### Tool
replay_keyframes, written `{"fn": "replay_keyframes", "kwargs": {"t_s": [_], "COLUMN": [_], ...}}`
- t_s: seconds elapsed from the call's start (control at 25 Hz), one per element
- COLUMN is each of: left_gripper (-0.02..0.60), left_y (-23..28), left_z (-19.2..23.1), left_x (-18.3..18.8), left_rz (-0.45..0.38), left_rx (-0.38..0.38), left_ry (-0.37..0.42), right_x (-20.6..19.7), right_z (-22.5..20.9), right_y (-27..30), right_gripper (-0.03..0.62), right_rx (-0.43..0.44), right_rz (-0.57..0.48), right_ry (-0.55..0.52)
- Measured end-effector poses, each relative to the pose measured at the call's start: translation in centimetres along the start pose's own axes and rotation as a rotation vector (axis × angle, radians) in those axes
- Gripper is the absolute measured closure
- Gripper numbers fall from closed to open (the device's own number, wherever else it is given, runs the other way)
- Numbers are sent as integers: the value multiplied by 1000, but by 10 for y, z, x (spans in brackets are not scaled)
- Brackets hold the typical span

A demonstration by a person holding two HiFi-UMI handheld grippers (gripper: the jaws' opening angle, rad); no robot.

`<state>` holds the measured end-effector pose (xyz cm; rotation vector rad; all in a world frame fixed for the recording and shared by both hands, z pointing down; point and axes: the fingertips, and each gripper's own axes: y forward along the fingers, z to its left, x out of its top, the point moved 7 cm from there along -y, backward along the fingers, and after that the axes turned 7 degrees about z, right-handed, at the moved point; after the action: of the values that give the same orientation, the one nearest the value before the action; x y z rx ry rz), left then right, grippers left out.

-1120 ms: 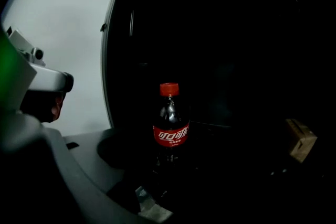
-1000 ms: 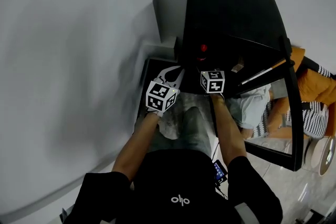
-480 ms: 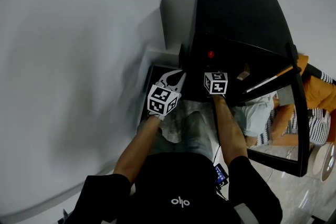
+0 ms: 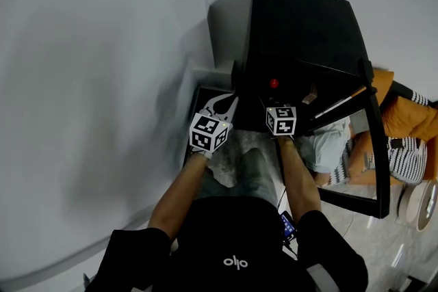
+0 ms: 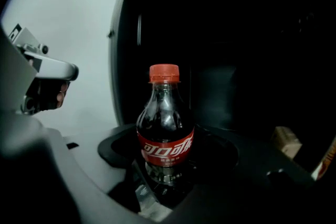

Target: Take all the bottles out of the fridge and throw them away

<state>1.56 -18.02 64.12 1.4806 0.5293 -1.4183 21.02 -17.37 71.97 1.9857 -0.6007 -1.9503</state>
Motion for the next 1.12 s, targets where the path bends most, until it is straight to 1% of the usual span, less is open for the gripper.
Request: {"fn": "replay_keyframes", "kwargs": {"t_s": [0.16,0.4,0.56,0.68,0.8,1.0,1.12], "left_gripper": [580,580,580,580,580,580,580], "left_y": [-29,-67,-84,-92,-95,-101,-112], "left_z": [-20,-46,-59,-67,-72,-70,-63], "left_x": [44,118,153,167,174,172,169], "left_rz": [24,46,47,37,23,5,-3], "left_rx": [-10,-32,-35,-35,-30,0,37], "left_ry": [-17,-10,-7,-10,-12,-26,-41], "right_x": [29,93,131,147,156,164,169], "right_z": [13,29,33,33,31,36,45], "right_y": [-57,-137,-173,-190,-198,-200,-195], "right_gripper": [290,289,289,289,289,289,289], "right_rx": [0,0,2,5,12,39,70], "right_rz": [28,32,29,20,6,7,8], "right_ry": [14,28,29,25,12,-19,-40]}}
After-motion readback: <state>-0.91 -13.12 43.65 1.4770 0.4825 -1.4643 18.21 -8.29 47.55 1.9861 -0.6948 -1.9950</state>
